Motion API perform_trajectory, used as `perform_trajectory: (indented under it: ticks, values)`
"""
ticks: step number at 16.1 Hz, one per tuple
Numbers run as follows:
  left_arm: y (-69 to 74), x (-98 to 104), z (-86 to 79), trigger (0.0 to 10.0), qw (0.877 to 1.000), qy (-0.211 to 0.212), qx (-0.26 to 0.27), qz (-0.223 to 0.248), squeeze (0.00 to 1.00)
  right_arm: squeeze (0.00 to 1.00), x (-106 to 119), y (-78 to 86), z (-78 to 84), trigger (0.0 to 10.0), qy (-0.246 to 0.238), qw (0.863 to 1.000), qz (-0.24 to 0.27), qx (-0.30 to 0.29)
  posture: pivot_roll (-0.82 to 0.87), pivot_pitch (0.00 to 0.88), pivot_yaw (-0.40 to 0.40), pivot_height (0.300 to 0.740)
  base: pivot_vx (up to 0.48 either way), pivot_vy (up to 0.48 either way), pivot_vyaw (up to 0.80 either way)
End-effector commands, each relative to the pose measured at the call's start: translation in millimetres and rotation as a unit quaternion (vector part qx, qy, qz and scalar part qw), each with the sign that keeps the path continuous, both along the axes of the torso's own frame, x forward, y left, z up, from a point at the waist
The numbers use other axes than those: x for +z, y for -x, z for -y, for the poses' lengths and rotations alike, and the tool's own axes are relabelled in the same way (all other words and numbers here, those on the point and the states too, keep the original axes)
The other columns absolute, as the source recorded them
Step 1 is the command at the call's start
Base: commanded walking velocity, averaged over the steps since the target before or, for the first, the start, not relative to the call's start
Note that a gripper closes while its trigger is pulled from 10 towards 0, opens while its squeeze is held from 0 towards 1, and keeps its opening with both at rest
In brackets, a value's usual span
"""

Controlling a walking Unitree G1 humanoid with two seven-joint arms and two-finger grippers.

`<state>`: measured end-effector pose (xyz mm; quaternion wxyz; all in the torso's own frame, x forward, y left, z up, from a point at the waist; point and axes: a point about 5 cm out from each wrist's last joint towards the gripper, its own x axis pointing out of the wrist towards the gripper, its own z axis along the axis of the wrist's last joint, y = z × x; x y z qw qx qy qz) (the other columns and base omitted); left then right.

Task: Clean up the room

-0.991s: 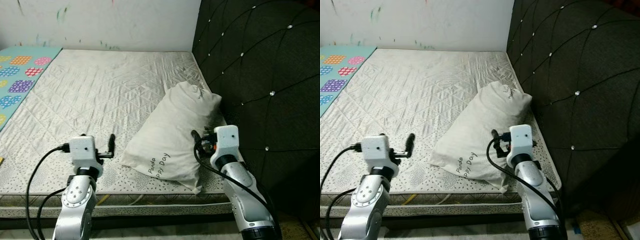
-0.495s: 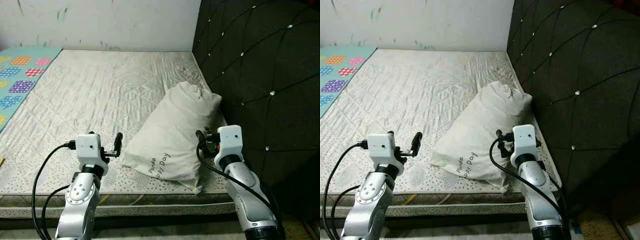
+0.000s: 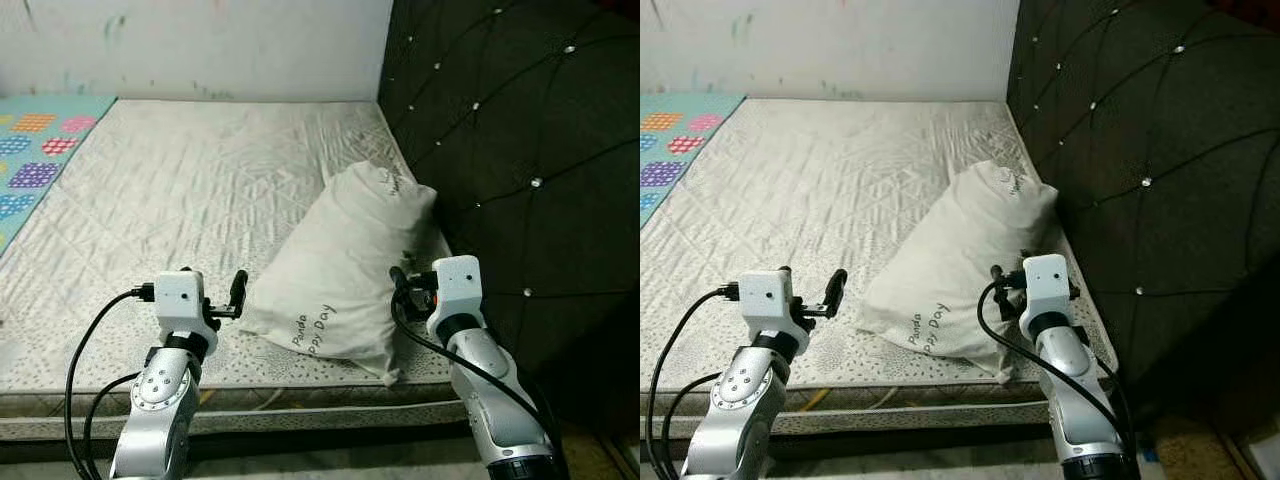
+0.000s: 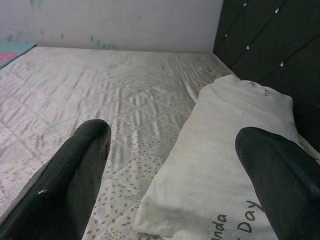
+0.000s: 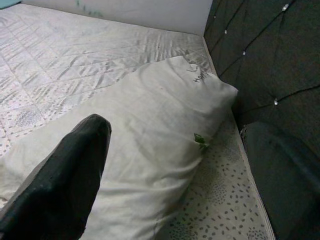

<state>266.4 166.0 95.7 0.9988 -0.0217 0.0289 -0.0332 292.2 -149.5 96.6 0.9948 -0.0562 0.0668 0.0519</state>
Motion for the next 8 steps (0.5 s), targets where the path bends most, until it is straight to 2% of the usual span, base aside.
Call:
perform_trajectory:
  ticks: [1, 3, 8]
  values:
    - [0.6, 1.8, -0.7, 10.0, 1.000, -0.002, -0.001, -0.001, 0.00, 0.00, 1.2, -0.9, 2.2, 10.0, 0.000, 1.000, 0.004, -0.008, -0.16, 0.000, -0.015, 0.740, 0.000, 0.000, 0.00]
    - [1.1, 3.1, -0.1, 10.0, 1.000, 0.006, -0.006, 0.005, 0.00, 0.00, 1.6, -0.3, 2.4, 10.0, -0.001, 1.000, 0.004, -0.008, -0.16, 0.000, -0.015, 0.740, 0.000, 0.000, 0.00]
    - [2.0, 3.0, 0.5, 10.0, 1.000, 0.009, -0.013, 0.004, 0.00, 0.00, 1.2, 0.2, 2.1, 10.0, 0.002, 1.000, 0.003, -0.009, -0.16, 0.000, -0.012, 0.740, 0.280, 0.000, 0.00]
